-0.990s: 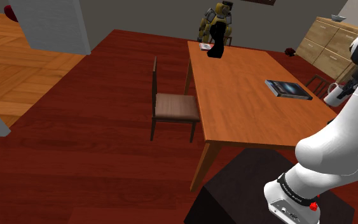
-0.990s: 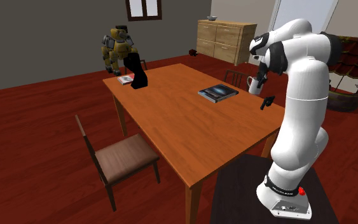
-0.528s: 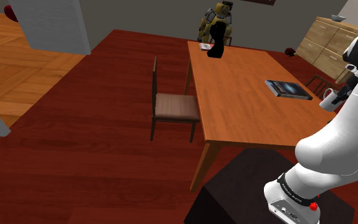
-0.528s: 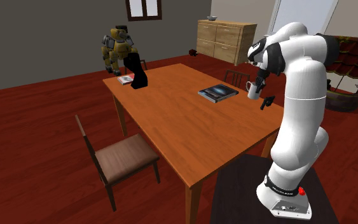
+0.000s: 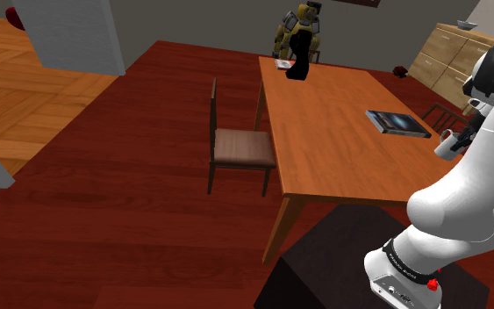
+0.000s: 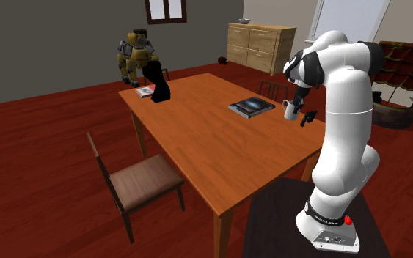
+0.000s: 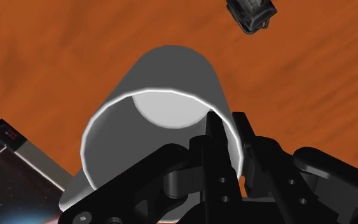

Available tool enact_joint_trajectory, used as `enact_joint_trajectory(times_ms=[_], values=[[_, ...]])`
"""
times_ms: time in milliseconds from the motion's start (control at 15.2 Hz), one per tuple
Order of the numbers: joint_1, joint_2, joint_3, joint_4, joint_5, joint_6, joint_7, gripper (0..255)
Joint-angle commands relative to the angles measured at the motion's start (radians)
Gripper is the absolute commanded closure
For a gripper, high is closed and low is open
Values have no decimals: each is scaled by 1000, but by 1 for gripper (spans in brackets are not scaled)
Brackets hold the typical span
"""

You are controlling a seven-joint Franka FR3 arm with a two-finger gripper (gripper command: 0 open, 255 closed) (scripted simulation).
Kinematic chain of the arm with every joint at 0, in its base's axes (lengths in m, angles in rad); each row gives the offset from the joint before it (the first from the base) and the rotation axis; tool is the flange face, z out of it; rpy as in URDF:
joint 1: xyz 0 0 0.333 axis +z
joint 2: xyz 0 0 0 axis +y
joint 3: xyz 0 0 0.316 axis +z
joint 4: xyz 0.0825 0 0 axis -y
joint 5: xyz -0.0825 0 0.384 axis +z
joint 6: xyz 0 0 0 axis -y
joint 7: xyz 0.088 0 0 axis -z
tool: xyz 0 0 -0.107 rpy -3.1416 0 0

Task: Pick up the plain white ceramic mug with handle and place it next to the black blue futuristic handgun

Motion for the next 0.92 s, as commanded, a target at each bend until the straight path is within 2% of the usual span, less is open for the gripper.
enact_joint_trajectory(times_ms=[0,594,660,858], values=[[-6,16,8,-10,16,21,-10,255],[-10,25,13,-16,25,34,-17,255],[-10,25,13,-16,25,34,-17,0],[-10,25,13,-16,25,34,-17,0]])
